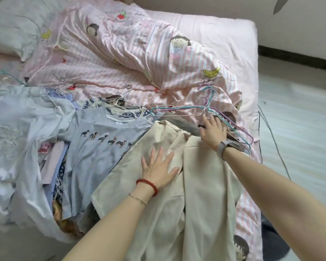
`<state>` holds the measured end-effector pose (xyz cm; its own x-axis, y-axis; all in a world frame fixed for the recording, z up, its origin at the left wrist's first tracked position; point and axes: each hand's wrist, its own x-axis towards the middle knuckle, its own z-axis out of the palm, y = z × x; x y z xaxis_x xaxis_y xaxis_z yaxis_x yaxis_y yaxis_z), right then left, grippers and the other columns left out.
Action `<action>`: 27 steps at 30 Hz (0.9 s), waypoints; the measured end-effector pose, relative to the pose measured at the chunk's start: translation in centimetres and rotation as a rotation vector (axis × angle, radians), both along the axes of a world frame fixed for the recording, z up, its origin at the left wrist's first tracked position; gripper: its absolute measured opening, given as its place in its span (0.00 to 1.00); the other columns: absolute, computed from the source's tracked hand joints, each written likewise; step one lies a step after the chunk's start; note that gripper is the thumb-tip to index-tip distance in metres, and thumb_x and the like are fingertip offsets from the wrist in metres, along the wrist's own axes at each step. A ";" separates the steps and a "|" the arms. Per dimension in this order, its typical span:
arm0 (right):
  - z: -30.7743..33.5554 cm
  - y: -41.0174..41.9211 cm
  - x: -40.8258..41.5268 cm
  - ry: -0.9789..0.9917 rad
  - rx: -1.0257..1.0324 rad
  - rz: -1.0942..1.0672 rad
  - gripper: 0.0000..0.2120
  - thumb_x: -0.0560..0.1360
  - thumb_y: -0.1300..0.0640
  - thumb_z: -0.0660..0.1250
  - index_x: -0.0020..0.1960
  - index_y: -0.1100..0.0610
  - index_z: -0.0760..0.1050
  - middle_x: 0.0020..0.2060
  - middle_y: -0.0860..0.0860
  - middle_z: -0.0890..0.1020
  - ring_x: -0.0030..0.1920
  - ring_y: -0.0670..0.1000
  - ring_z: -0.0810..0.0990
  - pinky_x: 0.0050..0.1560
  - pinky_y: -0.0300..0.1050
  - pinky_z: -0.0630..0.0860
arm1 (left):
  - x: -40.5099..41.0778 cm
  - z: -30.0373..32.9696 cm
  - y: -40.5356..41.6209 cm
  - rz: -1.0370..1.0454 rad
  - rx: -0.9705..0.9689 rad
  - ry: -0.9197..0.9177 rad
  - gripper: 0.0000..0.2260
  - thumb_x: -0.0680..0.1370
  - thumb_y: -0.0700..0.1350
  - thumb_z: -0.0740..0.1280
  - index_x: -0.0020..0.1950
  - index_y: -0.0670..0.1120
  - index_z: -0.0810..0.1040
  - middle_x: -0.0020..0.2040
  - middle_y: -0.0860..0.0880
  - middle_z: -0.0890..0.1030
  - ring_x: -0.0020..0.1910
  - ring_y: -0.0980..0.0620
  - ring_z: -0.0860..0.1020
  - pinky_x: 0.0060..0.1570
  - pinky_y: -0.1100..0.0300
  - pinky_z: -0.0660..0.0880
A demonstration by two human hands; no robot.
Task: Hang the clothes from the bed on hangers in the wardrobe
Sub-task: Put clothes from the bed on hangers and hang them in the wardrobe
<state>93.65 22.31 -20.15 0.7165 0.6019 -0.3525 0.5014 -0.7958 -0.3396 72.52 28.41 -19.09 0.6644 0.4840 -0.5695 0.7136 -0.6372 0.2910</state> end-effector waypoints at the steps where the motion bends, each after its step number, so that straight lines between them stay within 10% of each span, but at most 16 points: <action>1: 0.4 0.2 -1.6 0.009 0.012 0.027 0.25 0.79 0.53 0.53 0.75 0.49 0.51 0.75 0.50 0.51 0.74 0.54 0.48 0.71 0.60 0.48 | -0.8 0.8 0.6 0.020 0.059 -0.043 0.26 0.79 0.59 0.53 0.75 0.58 0.50 0.77 0.49 0.43 0.75 0.46 0.40 0.69 0.39 0.40; 14: 13.2 8.4 -35.2 -0.109 0.414 0.785 0.21 0.80 0.55 0.52 0.72 0.55 0.59 0.72 0.53 0.61 0.73 0.56 0.55 0.71 0.55 0.53 | -34.9 13.0 4.4 0.685 0.708 -0.301 0.21 0.74 0.48 0.58 0.65 0.44 0.74 0.65 0.41 0.73 0.65 0.39 0.70 0.61 0.37 0.66; 22: 17.1 6.5 -65.2 0.119 0.571 1.484 0.23 0.72 0.53 0.51 0.60 0.60 0.75 0.56 0.57 0.79 0.58 0.60 0.76 0.55 0.56 0.73 | -63.1 17.0 -10.1 1.178 1.005 -0.015 0.20 0.71 0.48 0.55 0.55 0.42 0.79 0.54 0.42 0.80 0.54 0.41 0.78 0.51 0.38 0.72; 27: 18.6 -0.4 -80.1 0.303 0.601 1.865 0.28 0.73 0.48 0.45 0.66 0.57 0.70 0.63 0.54 0.74 0.66 0.56 0.68 0.62 0.50 0.65 | -73.9 19.2 -22.8 1.574 1.147 0.180 0.19 0.71 0.48 0.54 0.54 0.44 0.79 0.53 0.44 0.80 0.54 0.45 0.75 0.54 0.40 0.71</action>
